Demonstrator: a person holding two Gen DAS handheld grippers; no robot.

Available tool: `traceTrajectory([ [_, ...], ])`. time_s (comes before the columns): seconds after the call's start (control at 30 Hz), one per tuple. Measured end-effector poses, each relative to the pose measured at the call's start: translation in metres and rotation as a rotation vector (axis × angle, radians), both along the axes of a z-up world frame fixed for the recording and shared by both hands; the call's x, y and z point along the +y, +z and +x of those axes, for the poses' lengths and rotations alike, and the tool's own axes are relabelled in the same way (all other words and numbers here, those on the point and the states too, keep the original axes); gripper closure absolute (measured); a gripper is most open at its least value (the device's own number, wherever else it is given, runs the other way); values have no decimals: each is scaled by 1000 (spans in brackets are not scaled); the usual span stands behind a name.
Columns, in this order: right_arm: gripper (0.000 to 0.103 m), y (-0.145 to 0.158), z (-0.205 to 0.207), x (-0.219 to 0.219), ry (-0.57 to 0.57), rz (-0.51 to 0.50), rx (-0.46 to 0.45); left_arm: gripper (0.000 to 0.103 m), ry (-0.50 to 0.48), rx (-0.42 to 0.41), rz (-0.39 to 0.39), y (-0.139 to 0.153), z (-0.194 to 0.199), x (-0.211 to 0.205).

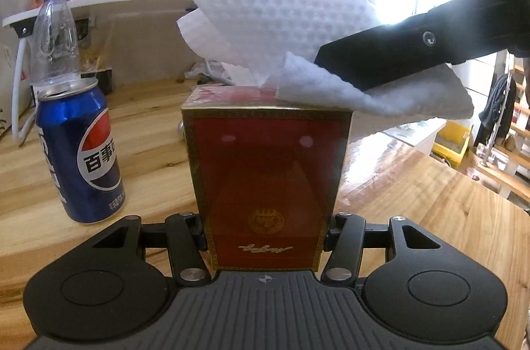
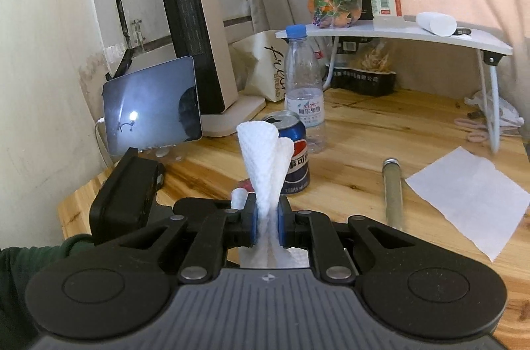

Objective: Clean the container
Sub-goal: 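Rub the wipe across the pack's top with the right tool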

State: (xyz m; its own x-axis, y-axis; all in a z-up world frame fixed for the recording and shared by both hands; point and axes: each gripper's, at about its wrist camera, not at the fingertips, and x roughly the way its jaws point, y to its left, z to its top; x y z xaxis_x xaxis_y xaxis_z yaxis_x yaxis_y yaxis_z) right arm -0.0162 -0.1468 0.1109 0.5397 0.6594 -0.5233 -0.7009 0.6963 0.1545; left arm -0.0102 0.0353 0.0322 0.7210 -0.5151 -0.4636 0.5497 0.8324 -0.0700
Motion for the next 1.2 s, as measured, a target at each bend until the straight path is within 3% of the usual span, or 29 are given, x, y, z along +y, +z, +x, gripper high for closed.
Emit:
traceTrajectory([
  [0.5, 88, -2, 20, 37, 42, -11, -48, 47, -26, -30, 24, 3, -5, -7],
  [0.7, 88, -3, 12, 22, 28, -2, -40, 47, -7, 20, -13, 3, 3, -2],
  [1.2, 87, -8, -13, -7, 8, -11, -9, 47, 3, 37, -36, 8, 6, -1],
])
